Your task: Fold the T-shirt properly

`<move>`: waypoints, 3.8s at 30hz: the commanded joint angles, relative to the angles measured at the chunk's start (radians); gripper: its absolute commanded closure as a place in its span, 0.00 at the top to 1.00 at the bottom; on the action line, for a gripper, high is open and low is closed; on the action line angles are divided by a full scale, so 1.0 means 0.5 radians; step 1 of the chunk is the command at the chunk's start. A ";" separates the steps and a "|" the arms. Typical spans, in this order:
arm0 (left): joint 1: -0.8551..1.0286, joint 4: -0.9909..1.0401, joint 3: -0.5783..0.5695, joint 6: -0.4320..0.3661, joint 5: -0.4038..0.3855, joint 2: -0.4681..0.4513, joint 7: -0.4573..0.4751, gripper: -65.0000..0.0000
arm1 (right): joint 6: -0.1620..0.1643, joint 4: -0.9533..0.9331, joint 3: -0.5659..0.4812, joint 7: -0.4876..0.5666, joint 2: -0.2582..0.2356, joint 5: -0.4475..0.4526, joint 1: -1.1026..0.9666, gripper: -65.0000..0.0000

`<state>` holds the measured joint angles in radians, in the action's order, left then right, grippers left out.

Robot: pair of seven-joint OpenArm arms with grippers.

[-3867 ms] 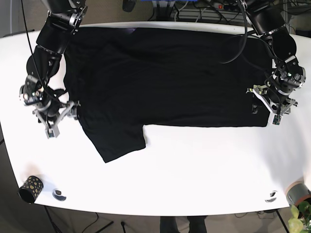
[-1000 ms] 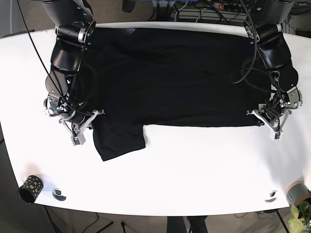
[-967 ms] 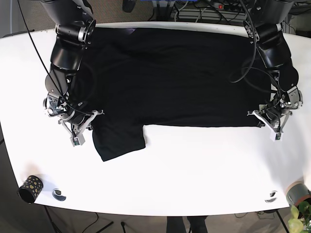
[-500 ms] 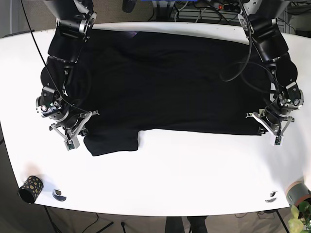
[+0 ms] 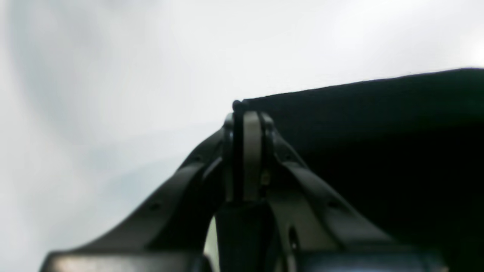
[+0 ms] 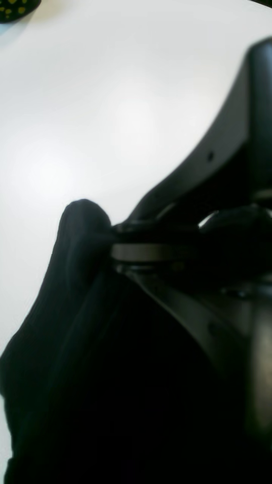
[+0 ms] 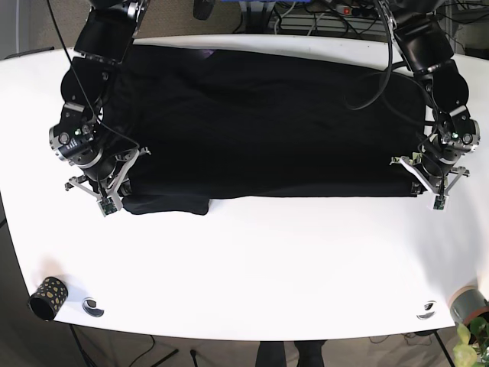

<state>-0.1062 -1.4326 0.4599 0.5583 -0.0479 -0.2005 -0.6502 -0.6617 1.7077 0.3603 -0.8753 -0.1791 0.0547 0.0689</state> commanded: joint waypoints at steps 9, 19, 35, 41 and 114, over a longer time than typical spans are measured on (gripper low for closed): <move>0.156 -0.331 0.073 0.116 -0.025 0.004 -0.208 0.00 | -0.001 0.401 0.014 -0.055 -0.024 0.021 -0.262 0.00; 0.202 -0.509 0.208 0.280 -0.010 0.089 -0.478 0.00 | -0.001 0.493 0.122 -0.058 0.025 0.024 -0.535 0.00; 0.616 -0.825 0.205 0.280 -0.016 0.099 -0.594 0.00 | 0.011 0.615 0.284 -0.058 0.099 0.325 -0.980 0.00; 0.702 -0.819 0.202 0.280 -0.013 0.086 -0.598 0.02 | 0.015 0.529 0.321 -0.058 0.127 0.337 -1.029 0.16; 0.539 -0.220 0.045 0.280 -0.004 0.056 -0.450 0.62 | 0.015 0.373 0.189 -0.344 0.117 0.573 -0.452 0.00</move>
<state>0.1585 -1.5497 0.4858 0.7013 -0.1009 -0.1726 -0.8436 -0.6548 1.8359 0.4515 -1.0569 -0.1108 0.3405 -0.1406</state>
